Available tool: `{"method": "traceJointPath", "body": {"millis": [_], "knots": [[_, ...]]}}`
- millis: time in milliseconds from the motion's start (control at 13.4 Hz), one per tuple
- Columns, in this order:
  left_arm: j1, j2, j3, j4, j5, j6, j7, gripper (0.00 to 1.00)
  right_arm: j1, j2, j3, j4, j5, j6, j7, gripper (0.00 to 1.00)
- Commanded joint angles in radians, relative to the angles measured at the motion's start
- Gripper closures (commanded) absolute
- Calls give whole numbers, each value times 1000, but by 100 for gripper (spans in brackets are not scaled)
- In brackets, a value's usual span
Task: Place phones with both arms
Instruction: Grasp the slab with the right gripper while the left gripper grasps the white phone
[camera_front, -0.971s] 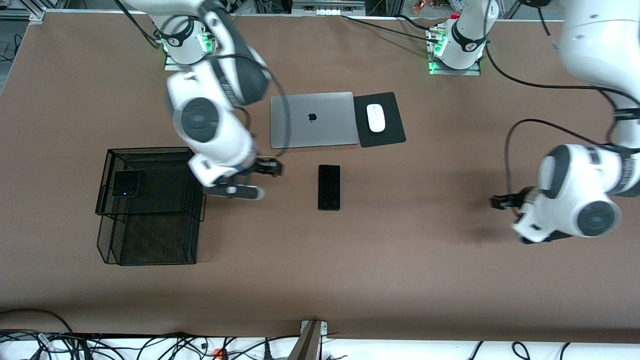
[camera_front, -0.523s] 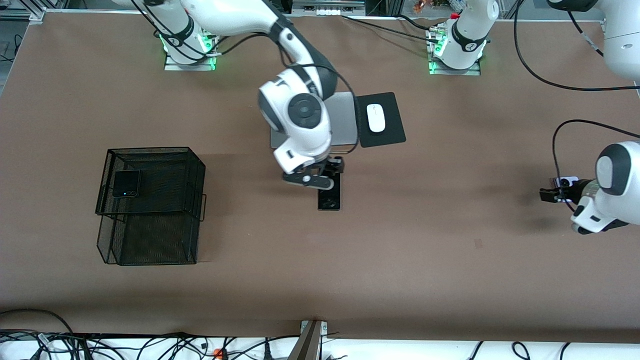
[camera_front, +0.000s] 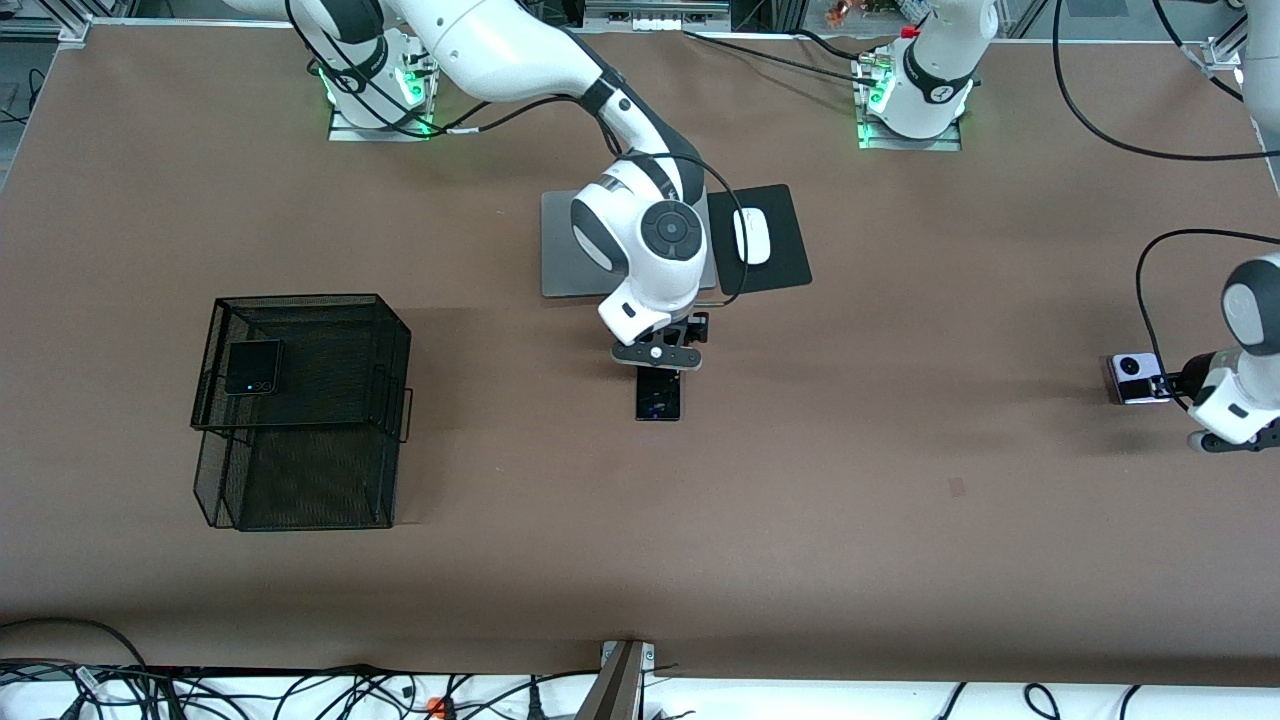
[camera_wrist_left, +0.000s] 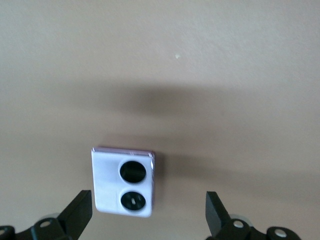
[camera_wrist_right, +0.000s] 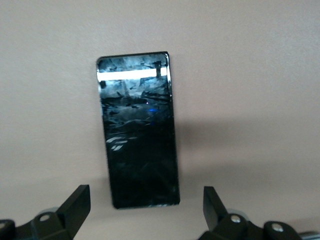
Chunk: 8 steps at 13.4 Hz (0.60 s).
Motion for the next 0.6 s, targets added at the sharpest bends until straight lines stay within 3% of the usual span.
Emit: {"method": "traceJointPath", "body": {"millis": [0,224,523], "knots": [[72,-83,-14,-201,43,241,93,0,-8,38,16,13,-42,61,-18,0],[110,-49,-17,-206,43,274,141,0,-15,61,16,-9,-38,176,-21,0],[139,-14,-27,-206,41,294,142,0,-16,77,16,-10,-35,187,-15,0]]}}
